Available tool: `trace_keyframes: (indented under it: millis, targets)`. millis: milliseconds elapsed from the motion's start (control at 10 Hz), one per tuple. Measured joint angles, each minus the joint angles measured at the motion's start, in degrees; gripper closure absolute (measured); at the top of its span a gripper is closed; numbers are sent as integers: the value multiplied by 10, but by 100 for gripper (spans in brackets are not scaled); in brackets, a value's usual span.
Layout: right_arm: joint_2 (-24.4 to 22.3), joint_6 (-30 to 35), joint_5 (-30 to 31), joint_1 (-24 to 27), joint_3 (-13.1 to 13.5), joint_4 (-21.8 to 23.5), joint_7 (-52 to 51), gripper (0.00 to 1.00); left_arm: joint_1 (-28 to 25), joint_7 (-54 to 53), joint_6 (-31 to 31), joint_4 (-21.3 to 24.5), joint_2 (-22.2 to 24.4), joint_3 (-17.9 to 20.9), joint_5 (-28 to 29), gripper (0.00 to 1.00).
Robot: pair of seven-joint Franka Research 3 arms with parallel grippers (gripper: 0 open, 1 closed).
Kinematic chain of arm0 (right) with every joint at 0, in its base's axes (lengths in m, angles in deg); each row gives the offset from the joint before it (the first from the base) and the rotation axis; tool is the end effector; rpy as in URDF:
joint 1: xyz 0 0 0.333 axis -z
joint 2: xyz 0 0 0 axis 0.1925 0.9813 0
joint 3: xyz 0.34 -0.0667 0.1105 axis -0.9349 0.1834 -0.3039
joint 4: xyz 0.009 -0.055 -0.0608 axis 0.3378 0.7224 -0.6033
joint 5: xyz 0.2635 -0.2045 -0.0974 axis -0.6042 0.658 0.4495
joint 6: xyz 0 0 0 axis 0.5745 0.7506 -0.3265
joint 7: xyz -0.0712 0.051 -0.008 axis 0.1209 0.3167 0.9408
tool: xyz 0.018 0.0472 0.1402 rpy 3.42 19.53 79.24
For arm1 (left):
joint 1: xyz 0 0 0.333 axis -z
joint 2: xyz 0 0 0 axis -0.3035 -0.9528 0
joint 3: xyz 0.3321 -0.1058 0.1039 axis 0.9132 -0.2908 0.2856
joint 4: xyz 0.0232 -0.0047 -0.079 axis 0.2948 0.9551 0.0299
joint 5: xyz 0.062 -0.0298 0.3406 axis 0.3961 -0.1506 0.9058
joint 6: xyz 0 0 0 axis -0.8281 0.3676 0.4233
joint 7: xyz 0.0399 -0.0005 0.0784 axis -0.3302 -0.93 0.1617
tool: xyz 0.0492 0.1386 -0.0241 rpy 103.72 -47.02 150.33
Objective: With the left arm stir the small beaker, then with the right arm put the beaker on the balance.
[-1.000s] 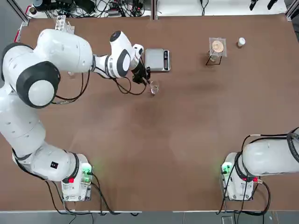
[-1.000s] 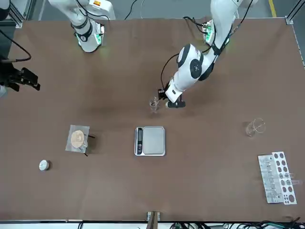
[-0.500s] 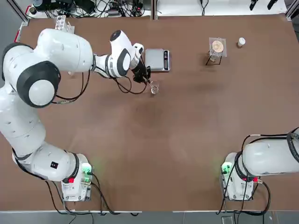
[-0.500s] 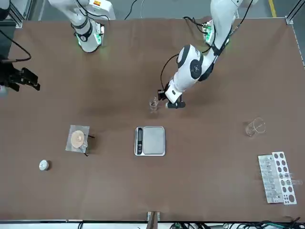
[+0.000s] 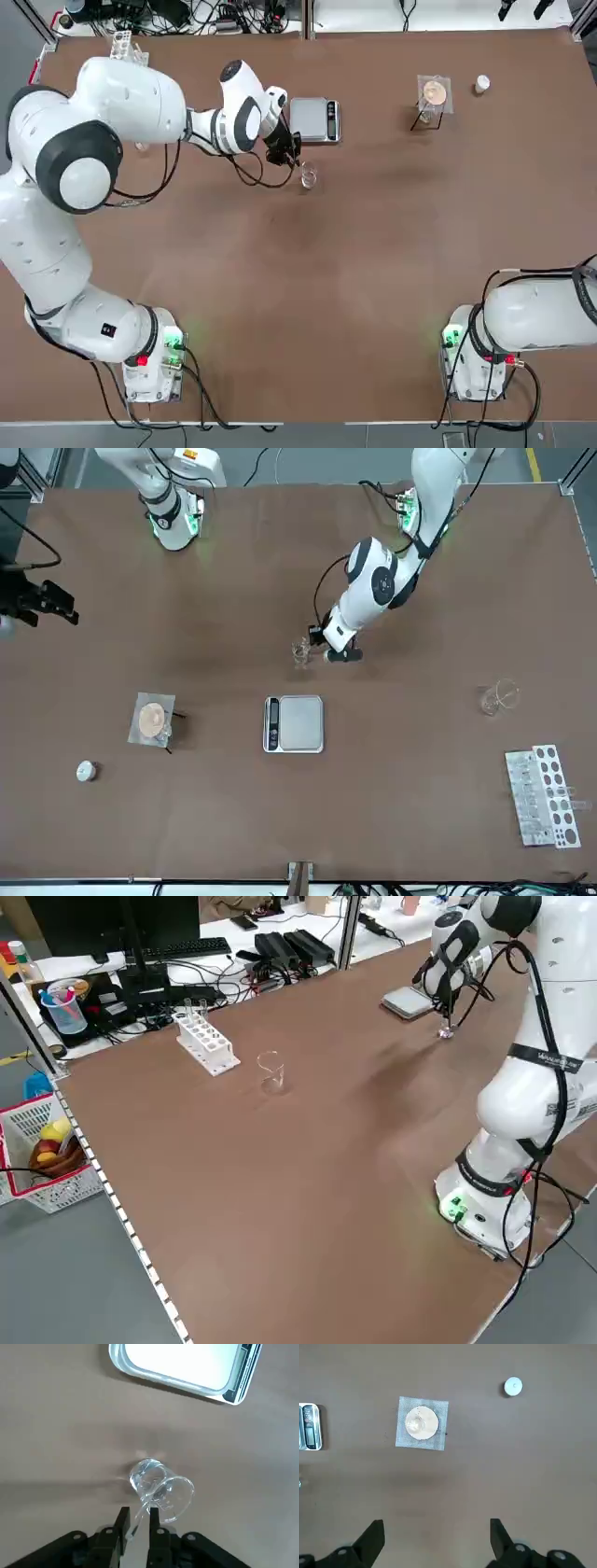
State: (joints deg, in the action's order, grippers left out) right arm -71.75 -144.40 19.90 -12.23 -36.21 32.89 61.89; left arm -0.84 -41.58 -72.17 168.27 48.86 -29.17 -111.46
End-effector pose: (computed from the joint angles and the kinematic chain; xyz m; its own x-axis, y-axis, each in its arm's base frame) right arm 0.5068 -0.0141 0.6257 0.9994 0.0181 -0.0308 0.0175 -0.9996 -0.0211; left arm 0.4443 -0.4038 0.2938 0.9793 0.1266 -0.1581 0.1836 -0.8843 0.4294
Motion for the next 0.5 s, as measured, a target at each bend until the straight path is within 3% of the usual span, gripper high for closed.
trace_keyframes:
  millis: [500]
  targets:
    - [0,4,0,0,-1,0,0,0,0,0,0,-3,0,0,0,80]
